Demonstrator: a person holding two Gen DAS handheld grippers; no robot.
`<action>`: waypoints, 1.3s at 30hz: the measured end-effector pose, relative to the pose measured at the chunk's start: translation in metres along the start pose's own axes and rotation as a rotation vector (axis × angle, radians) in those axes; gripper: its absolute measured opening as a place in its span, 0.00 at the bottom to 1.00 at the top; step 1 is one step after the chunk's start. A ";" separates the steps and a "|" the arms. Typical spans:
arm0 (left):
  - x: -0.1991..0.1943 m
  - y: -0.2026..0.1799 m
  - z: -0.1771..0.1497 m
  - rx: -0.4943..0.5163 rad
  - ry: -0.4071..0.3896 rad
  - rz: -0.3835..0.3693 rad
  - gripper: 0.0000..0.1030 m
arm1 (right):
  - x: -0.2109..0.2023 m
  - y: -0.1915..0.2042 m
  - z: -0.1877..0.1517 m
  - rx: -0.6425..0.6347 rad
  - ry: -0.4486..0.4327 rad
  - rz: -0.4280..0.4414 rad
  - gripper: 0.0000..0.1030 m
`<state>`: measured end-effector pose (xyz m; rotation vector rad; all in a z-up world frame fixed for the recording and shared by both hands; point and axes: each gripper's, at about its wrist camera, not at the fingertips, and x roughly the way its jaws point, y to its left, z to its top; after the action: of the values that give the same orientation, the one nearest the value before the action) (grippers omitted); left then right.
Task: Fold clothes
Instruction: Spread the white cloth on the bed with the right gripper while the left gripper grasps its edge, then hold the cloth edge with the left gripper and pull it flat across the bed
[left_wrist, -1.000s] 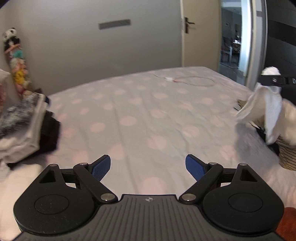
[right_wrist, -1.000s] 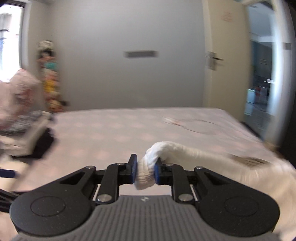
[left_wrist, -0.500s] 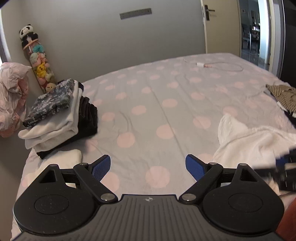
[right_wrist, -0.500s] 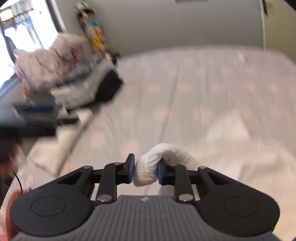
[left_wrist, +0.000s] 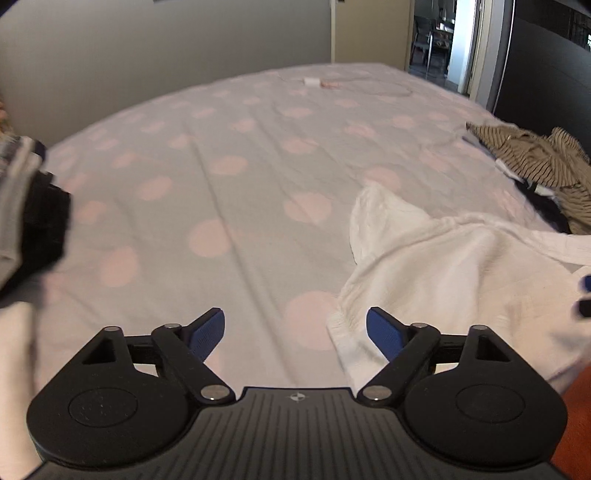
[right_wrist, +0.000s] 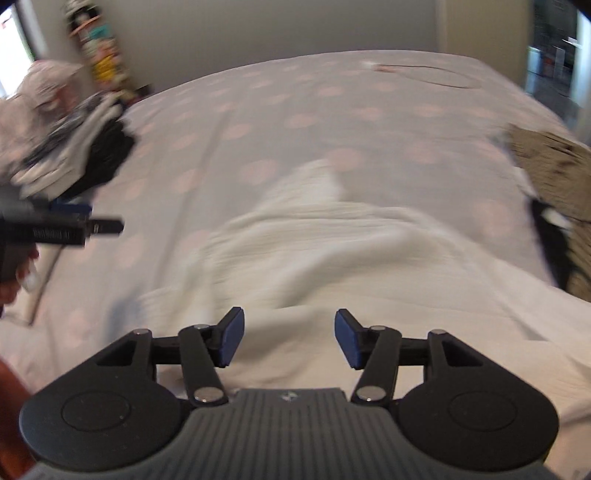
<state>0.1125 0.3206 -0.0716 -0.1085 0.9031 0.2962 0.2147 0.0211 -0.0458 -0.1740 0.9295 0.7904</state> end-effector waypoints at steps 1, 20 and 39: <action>0.014 -0.001 0.000 -0.004 0.010 -0.003 0.95 | -0.001 -0.011 0.000 0.021 -0.003 -0.015 0.57; 0.100 -0.032 0.001 -0.020 0.056 -0.051 0.14 | 0.033 -0.152 0.000 0.102 0.071 -0.404 0.71; -0.082 0.074 0.065 -0.052 -0.232 0.161 0.00 | 0.067 -0.149 -0.016 -0.154 0.238 -0.603 0.76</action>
<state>0.0914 0.3885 0.0351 -0.0485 0.6747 0.4726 0.3282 -0.0567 -0.1351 -0.6617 0.9679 0.2813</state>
